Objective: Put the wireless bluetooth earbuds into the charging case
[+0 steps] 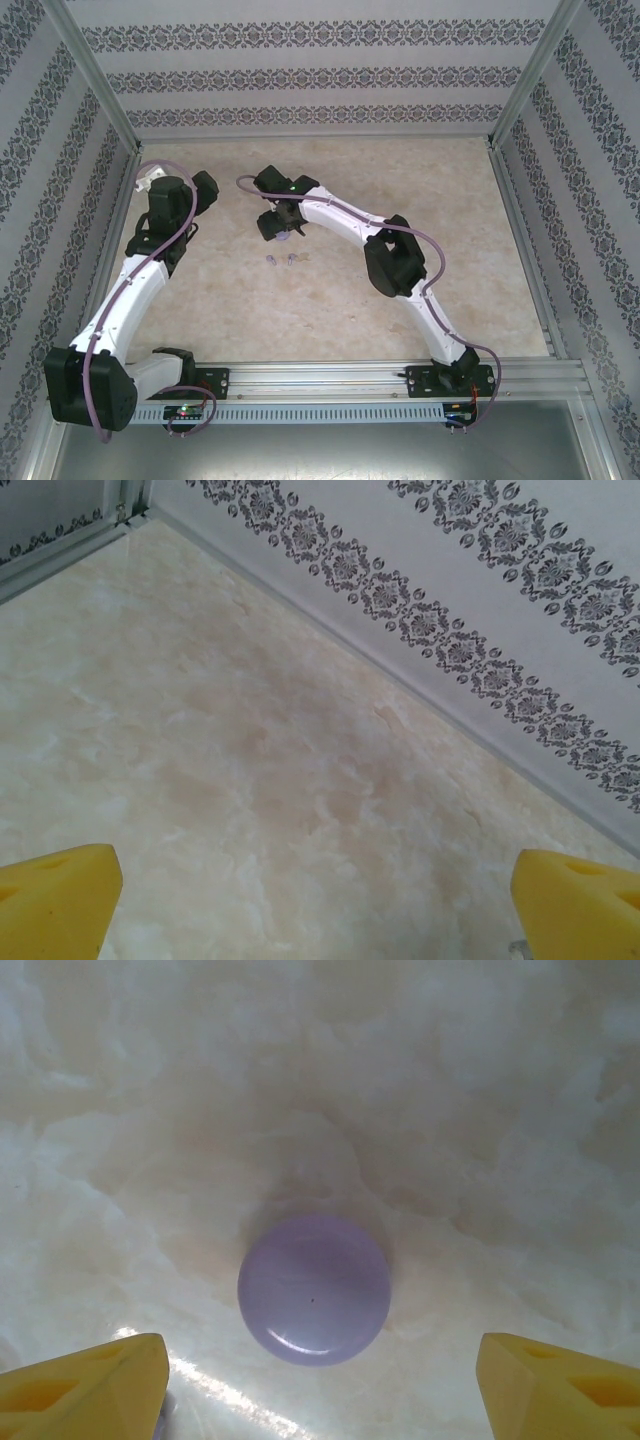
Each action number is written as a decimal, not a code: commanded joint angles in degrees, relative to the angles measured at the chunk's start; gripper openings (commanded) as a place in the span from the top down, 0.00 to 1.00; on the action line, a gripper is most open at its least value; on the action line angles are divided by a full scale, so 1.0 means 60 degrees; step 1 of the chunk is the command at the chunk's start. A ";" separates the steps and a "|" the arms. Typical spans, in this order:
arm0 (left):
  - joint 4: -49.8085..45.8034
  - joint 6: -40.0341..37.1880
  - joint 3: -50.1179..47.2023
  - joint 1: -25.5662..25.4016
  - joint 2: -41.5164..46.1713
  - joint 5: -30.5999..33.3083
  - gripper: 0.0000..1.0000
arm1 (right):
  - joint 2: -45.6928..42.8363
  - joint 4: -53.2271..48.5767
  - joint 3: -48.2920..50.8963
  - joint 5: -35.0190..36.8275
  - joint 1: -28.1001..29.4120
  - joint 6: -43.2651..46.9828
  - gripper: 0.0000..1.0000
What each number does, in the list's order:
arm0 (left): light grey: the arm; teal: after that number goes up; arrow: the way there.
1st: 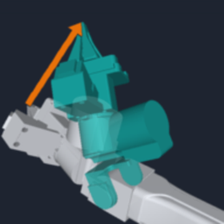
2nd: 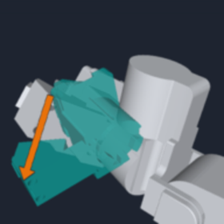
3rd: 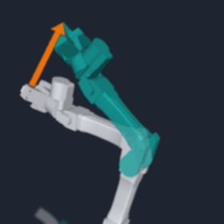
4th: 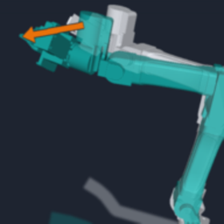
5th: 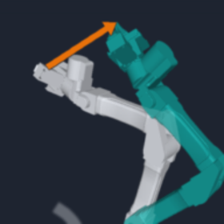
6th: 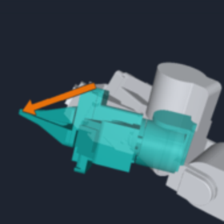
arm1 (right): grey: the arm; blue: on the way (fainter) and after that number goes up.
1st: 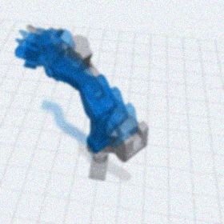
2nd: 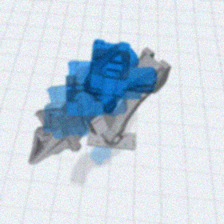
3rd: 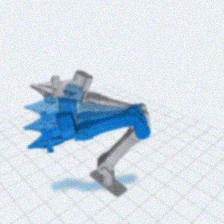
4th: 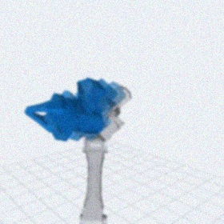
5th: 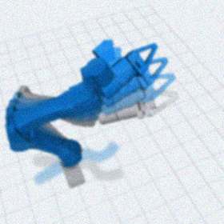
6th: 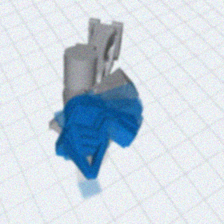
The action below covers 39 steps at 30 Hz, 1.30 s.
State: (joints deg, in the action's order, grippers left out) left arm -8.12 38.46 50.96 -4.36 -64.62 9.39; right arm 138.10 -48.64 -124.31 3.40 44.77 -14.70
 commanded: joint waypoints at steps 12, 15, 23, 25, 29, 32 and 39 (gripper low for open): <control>-0.0185 0.0079 -0.0049 0.0243 0.0274 -0.0530 0.01 | 0.1469 -0.0797 -0.1613 0.0227 -0.0020 0.0645 0.22; -0.0161 0.0077 -0.0063 0.0258 0.0261 -0.0562 0.01 | 0.1593 -0.0814 -0.1729 0.0206 -0.0035 0.0581 0.25; -0.0130 0.0073 -0.0086 0.0274 0.0255 -0.0612 0.01 | 0.1752 -0.0786 -0.1782 0.0169 -0.0037 0.0454 0.29; -0.0138 0.0075 -0.0093 0.0273 0.0244 -0.0612 0.01 | 0.1811 -0.0795 -0.1821 0.0174 -0.0057 0.0441 0.30; -0.0129 0.0084 -0.0113 0.0276 0.0247 -0.0639 0.01 | 0.1942 -0.0835 -0.1867 0.0211 -0.0055 0.0421 0.31; -0.0142 0.0095 -0.0099 0.0276 0.0250 -0.0638 0.01 | 0.1995 -0.0876 -0.1869 0.0268 -0.0057 0.0417 0.33; -0.0185 0.0111 -0.0098 0.0273 0.0257 -0.0686 0.01 | 0.2046 -0.0901 -0.1884 0.0259 -0.0002 0.0383 0.42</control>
State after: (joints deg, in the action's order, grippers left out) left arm -8.54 38.68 50.76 -3.62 -64.16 5.96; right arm 148.46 -52.10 -134.50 3.57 44.77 -11.88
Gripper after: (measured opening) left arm 0.994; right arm 0.594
